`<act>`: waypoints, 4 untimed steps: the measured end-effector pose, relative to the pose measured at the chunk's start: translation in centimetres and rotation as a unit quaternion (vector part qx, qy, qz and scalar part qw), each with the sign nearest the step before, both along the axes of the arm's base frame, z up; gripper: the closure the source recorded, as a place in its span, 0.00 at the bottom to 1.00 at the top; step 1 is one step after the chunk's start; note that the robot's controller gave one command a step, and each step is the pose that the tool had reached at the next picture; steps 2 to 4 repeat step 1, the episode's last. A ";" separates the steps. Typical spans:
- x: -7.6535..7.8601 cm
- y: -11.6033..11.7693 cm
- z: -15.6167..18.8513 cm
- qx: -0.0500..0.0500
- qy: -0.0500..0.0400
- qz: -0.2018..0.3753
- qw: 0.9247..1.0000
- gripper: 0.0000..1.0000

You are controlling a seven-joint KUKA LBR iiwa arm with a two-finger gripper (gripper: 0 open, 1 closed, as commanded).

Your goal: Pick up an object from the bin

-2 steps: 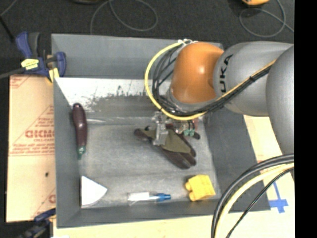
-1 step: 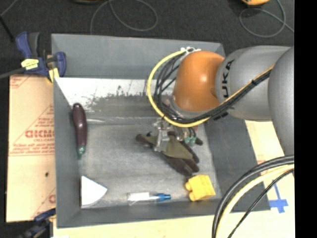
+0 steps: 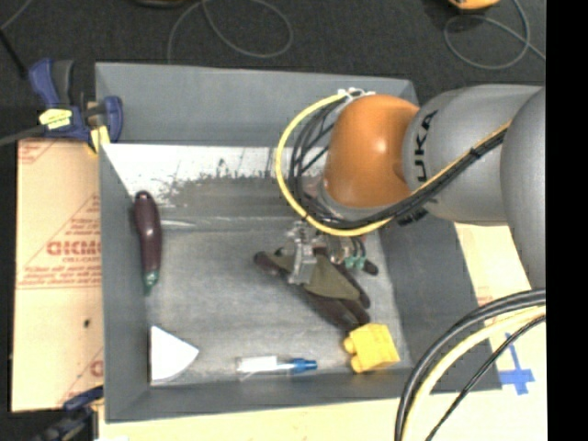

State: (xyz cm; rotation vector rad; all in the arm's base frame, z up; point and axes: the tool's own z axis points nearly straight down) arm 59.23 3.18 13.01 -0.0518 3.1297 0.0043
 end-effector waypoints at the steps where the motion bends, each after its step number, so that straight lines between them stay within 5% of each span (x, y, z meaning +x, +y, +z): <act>1: 1.7 6.3 10.3 0.001 -0.008 0.021 1.000 1.00; 4: 1.7 6.3 10.3 0.001 -0.008 0.021 1.000 1.00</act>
Offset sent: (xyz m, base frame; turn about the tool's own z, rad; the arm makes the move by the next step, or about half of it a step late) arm 0.0000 0.0000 0.0000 0.0000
